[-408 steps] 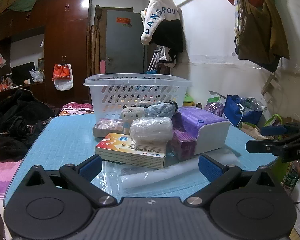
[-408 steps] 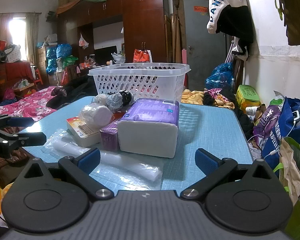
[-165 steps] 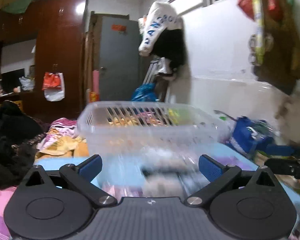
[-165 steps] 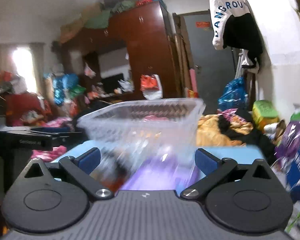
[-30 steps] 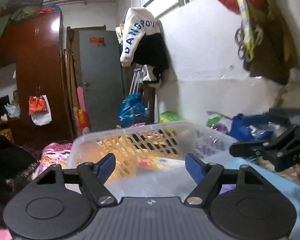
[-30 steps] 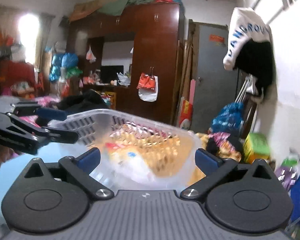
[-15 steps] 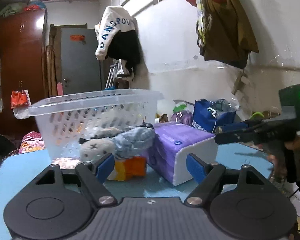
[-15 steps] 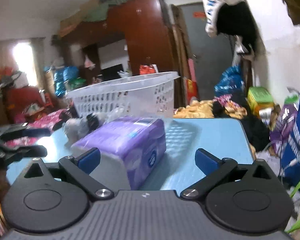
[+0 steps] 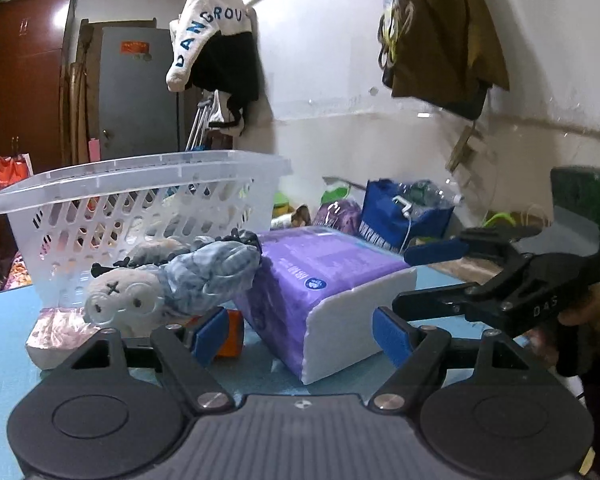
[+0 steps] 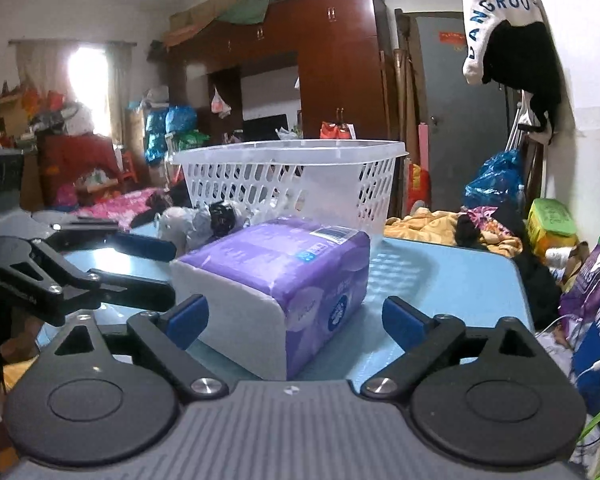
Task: Organize objects
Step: 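Grasp the purple-wrapped tissue pack with the left gripper, then lift and carry the tissue pack with the left gripper toward the basket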
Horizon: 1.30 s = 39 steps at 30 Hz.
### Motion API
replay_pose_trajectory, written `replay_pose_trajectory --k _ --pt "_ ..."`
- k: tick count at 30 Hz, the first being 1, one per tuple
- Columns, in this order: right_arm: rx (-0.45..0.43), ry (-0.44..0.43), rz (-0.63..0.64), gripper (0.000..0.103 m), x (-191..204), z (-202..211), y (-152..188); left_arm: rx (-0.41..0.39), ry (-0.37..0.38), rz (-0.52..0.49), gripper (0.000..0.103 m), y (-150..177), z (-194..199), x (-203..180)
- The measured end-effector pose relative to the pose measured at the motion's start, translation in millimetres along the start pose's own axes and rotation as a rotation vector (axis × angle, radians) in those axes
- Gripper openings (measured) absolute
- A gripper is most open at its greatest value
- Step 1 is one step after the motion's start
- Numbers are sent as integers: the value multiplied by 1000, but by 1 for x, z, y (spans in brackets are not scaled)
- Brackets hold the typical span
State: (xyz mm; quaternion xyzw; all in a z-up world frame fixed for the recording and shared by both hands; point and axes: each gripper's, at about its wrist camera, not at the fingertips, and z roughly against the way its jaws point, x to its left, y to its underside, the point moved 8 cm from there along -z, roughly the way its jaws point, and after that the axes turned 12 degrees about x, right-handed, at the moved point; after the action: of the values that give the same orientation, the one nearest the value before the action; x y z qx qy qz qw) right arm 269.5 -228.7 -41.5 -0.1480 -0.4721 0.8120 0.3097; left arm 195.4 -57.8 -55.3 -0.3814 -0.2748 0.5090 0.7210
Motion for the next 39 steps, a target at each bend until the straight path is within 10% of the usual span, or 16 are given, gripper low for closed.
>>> replay_pose_trajectory --k 7,27,39 --pt "61 -56 49 59 9 -9 6 63 94 26 51 -1 -18 -1" --pt "-175 99 126 57 44 48 -4 -191 36 -127 47 -7 38 -43" --pt "-195 45 148 57 53 34 -39 -257 2 -98 47 -20 69 -24"
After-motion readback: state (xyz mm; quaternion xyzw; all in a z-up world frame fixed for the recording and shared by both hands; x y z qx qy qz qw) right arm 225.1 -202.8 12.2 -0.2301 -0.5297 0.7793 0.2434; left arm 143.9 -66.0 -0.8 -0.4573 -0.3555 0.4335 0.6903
